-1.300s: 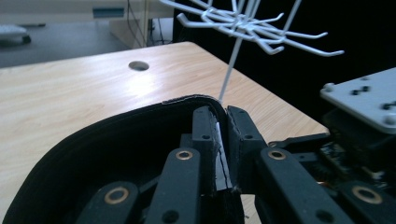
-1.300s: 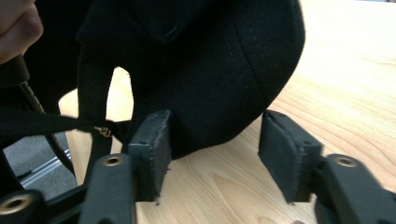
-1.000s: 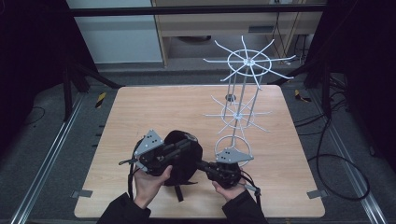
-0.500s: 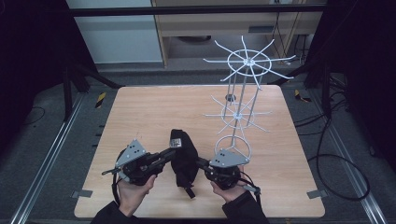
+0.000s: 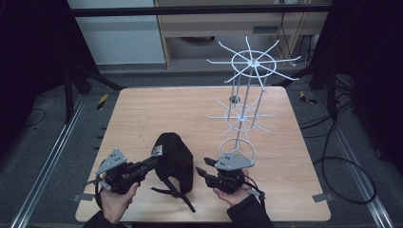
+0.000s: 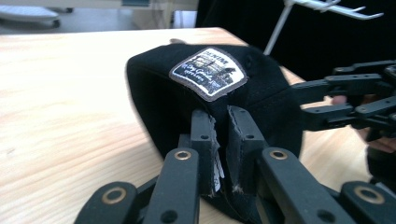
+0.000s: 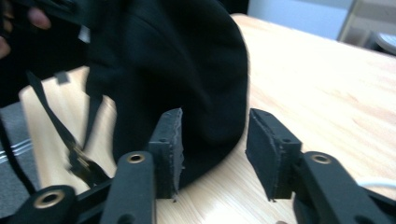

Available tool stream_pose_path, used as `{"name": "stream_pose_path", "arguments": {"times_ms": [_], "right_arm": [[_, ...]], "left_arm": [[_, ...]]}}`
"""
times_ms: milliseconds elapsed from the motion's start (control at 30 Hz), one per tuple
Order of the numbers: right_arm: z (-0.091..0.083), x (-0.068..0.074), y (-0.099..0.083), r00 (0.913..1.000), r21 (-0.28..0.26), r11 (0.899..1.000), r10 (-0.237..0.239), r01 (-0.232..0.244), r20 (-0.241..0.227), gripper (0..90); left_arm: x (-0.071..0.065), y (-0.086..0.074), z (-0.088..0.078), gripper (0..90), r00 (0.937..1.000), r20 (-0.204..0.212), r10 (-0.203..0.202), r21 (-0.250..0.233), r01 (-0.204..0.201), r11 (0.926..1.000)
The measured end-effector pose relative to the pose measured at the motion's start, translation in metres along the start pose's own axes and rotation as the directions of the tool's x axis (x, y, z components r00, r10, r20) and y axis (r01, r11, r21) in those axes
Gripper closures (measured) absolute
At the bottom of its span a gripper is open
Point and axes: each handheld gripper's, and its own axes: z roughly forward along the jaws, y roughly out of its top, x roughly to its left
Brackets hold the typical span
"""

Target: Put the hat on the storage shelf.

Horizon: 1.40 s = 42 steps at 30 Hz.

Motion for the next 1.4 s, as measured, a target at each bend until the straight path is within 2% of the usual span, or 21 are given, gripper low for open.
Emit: {"name": "stream_pose_path", "arguments": {"times_ms": [100,133,167,267,467,567,700,733,767,800,833,900,967,1100,1133,1200,1233,1267,1300,1333,1400], "right_arm": [[0.003,-0.007,-0.011,0.9988,0.044,0.999,0.006,-0.008,0.048,50.4],[0.003,-0.009,-0.014,0.9984,0.054,0.998,0.008,-0.011,0.055,49.6],[0.003,-0.01,-0.017,0.9981,0.065,0.998,0.012,-0.016,0.061,48.9],[0.0,-0.016,-0.025,0.9957,0.091,0.996,0.01,-0.018,0.092,47.0],[-0.01,-0.027,-0.036,0.9903,0.105,0.993,0.039,-0.053,0.134,45.2],[-0.022,-0.037,-0.047,0.9819,0.115,0.989,0.069,-0.09,0.176,43.9],[-0.033,-0.048,-0.056,0.9707,0.116,0.986,0.092,-0.12,0.222,42.3],[-0.033,-0.048,-0.056,0.9707,0.116,0.986,0.092,-0.12,0.222,42.3],[-0.039,-0.053,-0.059,0.9645,0.111,0.985,0.101,-0.131,0.244,41.7],[-0.041,-0.056,-0.06,0.9621,0.109,0.985,0.104,-0.135,0.252,41.6],[-0.043,-0.058,-0.062,0.9594,0.107,0.984,0.109,-0.141,0.26,41.5],[-0.047,-0.063,-0.064,0.9538,0.103,0.983,0.12,-0.153,0.275,41.5],[-0.051,-0.067,-0.066,0.9482,0.101,0.982,0.122,-0.157,0.293,41.1],[-0.058,-0.073,-0.068,0.9387,0.086,0.98,0.143,-0.178,0.314,40.8],[-0.063,-0.078,-0.069,0.9316,0.083,0.98,0.146,-0.183,0.333,40.4],[-0.065,-0.08,-0.069,0.9287,0.079,0.98,0.147,-0.184,0.34,40.1],[-0.069,-0.085,-0.071,0.9204,0.073,0.978,0.155,-0.193,0.359,39.2],[-0.069,-0.085,-0.071,0.9204,0.073,0.978,0.155,-0.193,0.359,39.2],[-0.073,-0.09,-0.074,0.9132,0.071,0.976,0.167,-0.208,0.372,38.3],[-0.073,-0.09,-0.074,0.9132,0.071,0.976,0.167,-0.208,0.372,38.3],[-0.075,-0.094,-0.075,0.9077,0.073,0.973,0.177,-0.22,0.381,37.3]], "left_arm": [[0.017,-0.008,-0.004,80.4,0.9981,-0.059,-0.016,0.022,0.017,0.9996],[0.017,-0.008,-0.004,80.3,0.9981,-0.059,-0.016,0.022,0.017,0.9996],[0.025,-0.012,-0.005,80.3,0.9953,-0.095,-0.016,0.036,0.019,0.9992],[0.038,-0.018,-0.004,80.0,0.9903,-0.136,-0.029,0.058,0.037,0.9977],[0.057,-0.027,-0.006,78.9,0.9825,-0.182,-0.04,0.092,0.057,0.9942],[0.068,-0.032,-0.006,77.9,0.9778,-0.203,-0.05,0.115,0.075,0.9905],[0.08,-0.039,-0.003,75.9,0.966,-0.255,-0.041,0.169,0.087,0.9817],[0.082,-0.042,-0.001,75.9,0.9606,-0.275,-0.04,0.181,0.093,0.979],[0.085,-0.046,0.003,75.4,0.9503,-0.311,-0.011,0.222,0.084,0.9714],[0.085,-0.046,0.003,74.8,0.9503,-0.311,-0.011,0.222,0.084,0.9714],[0.086,-0.047,0.004,72.8,0.9405,-0.34,0.002,0.238,0.084,0.9676],[0.086,-0.047,0.003,68.9,0.939,-0.344,0.015,0.234,0.071,0.9696],[0.085,-0.045,-0.001,65.7,0.9327,-0.36,0.011,0.214,0.071,0.9742],[0.082,-0.04,-0.009,60.6,0.9301,-0.366,0.033,0.183,0.037,0.9825],[0.08,-0.037,-0.011,56.3,0.9313,-0.362,0.04,0.173,0.025,0.9845],[0.077,-0.031,-0.013,54.0,0.9351,-0.351,0.05,0.145,0.001,0.9894],[0.076,-0.028,-0.014,49.3,0.9357,-0.347,0.065,0.136,-0.019,0.9906],[0.074,-0.024,-0.014,49.3,0.94,-0.333,0.073,0.126,-0.032,0.9915],[0.071,-0.018,-0.014,46.9,0.9438,-0.318,0.089,0.116,-0.054,0.9918],[0.071,-0.018,-0.014,45.4,0.9438,-0.318,0.089,0.116,-0.054,0.9918],[0.069,-0.011,-0.012,43.8,0.9506,-0.292,0.105,0.124,-0.071,0.9898]]}}
